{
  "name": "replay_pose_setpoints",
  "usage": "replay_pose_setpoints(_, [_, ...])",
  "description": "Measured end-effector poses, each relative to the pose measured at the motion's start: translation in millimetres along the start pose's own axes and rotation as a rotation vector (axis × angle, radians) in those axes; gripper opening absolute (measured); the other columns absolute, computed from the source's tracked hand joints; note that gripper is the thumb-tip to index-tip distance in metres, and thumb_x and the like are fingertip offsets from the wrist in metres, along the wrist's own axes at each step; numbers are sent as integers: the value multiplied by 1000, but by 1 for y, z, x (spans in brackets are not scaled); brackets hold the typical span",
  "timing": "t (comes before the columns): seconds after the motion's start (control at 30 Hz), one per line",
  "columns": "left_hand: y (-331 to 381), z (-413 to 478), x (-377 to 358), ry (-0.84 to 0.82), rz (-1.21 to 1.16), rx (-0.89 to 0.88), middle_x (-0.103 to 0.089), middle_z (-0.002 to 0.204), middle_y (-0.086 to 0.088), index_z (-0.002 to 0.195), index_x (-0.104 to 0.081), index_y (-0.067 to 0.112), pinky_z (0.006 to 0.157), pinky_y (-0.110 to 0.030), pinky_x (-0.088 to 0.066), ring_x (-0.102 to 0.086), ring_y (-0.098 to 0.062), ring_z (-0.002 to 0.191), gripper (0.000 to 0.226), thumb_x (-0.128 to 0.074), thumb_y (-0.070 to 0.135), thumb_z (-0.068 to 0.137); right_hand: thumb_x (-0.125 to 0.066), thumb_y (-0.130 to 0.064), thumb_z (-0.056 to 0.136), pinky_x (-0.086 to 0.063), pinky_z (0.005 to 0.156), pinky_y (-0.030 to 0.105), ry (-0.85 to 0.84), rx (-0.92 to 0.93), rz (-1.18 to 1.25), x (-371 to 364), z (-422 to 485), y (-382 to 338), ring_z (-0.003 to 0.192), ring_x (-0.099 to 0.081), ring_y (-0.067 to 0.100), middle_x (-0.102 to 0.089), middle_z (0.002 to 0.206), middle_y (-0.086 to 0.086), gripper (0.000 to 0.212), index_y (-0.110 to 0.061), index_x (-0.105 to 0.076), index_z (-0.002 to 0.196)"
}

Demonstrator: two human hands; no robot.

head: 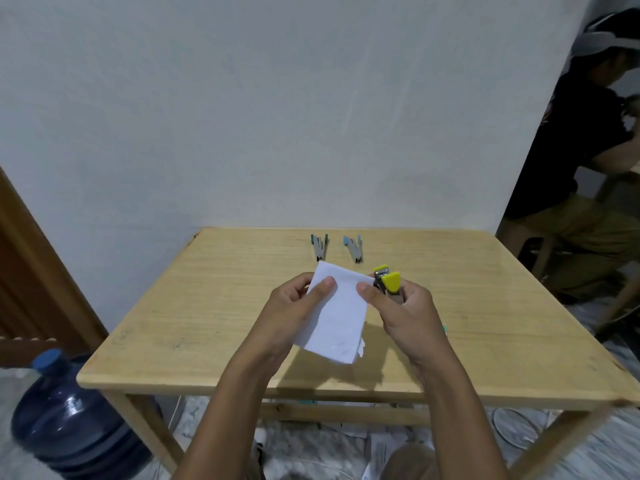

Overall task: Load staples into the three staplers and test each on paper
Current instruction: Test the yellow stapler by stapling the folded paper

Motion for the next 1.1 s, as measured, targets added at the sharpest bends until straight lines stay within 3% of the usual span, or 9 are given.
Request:
replay_pose_setpoints(0.13, [-20, -1, -5, 3, -179, 52, -71, 102, -8, 110, -64, 13, 68, -30, -50, -67, -23, 81, 57, -73, 54, 71, -72, -22, 89, -32, 59, 26, 267, -55, 195, 24, 4, 13, 50, -42, 3, -51, 47, -19, 16, -21, -65, 75])
replay_pose_setpoints(0.27, [-35, -5, -24, -43, -311, 89, -71, 90, -5, 91, -68, 15, 61, -26, -48, -69, -23, 74, 32, -76, 40, 74, -73, -24, 88, -30, 61, 28, 356, -91, 300, 26, 1, 22, 53, -38, 8, -47, 45, -19, 21, -22, -62, 71])
replay_pose_setpoints(0.33, [-37, -3, -20, 18, -282, 75, -71, 87, -5, 89, -75, 18, 64, -27, -47, -68, -21, 74, 20, -79, 34, 76, -73, -23, 89, -30, 59, 27, 342, -106, 297, 21, -1, 26, 50, -38, 5, -47, 45, -19, 19, -21, -63, 72])
replay_pose_setpoints(0.5, [-33, 0, -2, 151, -231, 18, -68, 80, 1, 91, -76, 19, 69, -28, -44, -61, -16, 71, 18, -75, 33, 80, -74, -23, 87, -34, 61, 26, 299, -117, 287, 16, -2, 32, 52, -47, 2, -57, 54, -17, 7, -18, -71, 84])
replay_pose_setpoints(0.63, [-38, -1, -12, 181, -546, 59, -66, 83, -1, 100, -69, 14, 62, -28, -42, -60, -16, 65, 36, -74, 40, 75, -73, -20, 88, -30, 55, 24, 309, -142, 352, 5, -5, 33, 41, -41, 0, -50, 45, -17, 6, -19, -68, 85])
replay_pose_setpoints(0.77, [-33, -3, -38, 70, -587, -26, -72, 103, -4, 105, -73, 16, 64, -27, -49, -63, -15, 72, 63, -88, 52, 55, -72, -15, 88, -34, 46, 22, 312, -176, 485, -12, -10, 37, 36, -37, 3, -50, 47, -13, 7, -15, -65, 87])
replay_pose_setpoints(0.9, [-28, -4, -28, 179, -509, -96, -72, 112, -16, 113, -69, 8, 68, -29, -50, -61, -24, 85, 40, -75, 29, 79, -70, -12, 89, -35, 42, 12, 210, -137, 407, -25, -14, 32, 36, -45, 0, -51, 42, -13, 5, -9, -66, 89])
replay_pose_setpoints(1.0, [-32, -4, -6, 317, -497, -75, -72, 102, -17, 104, -71, 12, 65, -28, -46, -57, -18, 69, 24, -74, 21, 82, -71, -15, 89, -34, 48, 11, 116, -79, 241, -24, -11, 27, 40, -47, -2, -51, 43, -16, 7, -14, -66, 84])
replay_pose_setpoints(1.1, [-21, -6, 4, 352, -447, -119, -71, 86, -3, 95, -70, 17, 63, -28, -44, -56, -17, 62, 8, -69, 17, 87, -69, -16, 90, -33, 45, 7, -11, -23, 82, -22, -6, 19, 41, -46, -2, -50, 45, -18, 6, -11, -65, 89])
Point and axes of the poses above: each hand's wrist, its own z-axis towards the middle knuckle, its own x-axis out of the back of the hand, y = z × x, the point moved 10 cm from there along z, towards the middle knuckle
